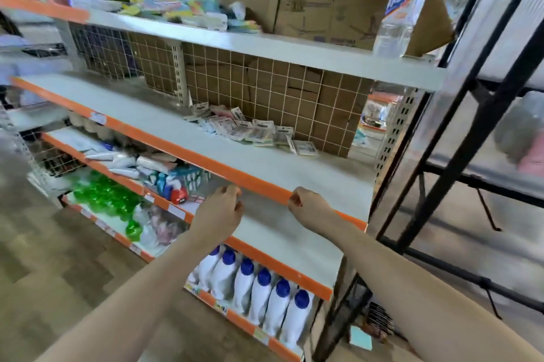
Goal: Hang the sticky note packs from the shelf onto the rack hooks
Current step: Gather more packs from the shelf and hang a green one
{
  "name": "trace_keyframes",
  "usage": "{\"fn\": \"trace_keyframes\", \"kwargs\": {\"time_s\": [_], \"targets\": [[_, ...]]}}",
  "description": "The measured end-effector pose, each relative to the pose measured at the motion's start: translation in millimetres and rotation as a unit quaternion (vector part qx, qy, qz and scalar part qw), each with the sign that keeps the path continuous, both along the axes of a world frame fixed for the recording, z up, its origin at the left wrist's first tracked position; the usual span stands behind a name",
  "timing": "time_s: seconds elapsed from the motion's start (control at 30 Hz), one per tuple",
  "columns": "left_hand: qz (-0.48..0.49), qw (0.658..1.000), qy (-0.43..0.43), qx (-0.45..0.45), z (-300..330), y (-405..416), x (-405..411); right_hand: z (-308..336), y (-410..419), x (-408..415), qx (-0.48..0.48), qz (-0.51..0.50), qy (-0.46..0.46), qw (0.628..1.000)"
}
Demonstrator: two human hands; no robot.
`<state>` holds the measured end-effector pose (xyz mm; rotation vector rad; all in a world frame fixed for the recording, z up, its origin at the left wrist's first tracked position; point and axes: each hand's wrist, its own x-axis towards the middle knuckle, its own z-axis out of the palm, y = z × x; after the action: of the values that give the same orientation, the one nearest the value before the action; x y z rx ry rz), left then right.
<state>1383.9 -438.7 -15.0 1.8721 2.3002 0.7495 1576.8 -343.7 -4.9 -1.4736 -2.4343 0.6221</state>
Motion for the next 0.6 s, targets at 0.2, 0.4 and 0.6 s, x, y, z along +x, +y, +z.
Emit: {"fn": "trace_keyframes", "kwargs": {"time_s": [0.2,0.4,0.6], "targets": [[0.034,0.999,0.008,-0.04,-9.2,19.7,-47.4,-12.8,29.2,-59.4,0.001,0.007,0.018,1.0],[0.033,0.997,0.031,-0.069,-15.0,75.6,-91.6,-24.0,82.7,-118.2,-0.009,0.03,0.018,0.999],[0.015,0.992,0.057,-0.112,-2.2,163.7,-131.1,-30.6,159.3,-170.2,-0.008,0.025,0.013,1.0]]}}
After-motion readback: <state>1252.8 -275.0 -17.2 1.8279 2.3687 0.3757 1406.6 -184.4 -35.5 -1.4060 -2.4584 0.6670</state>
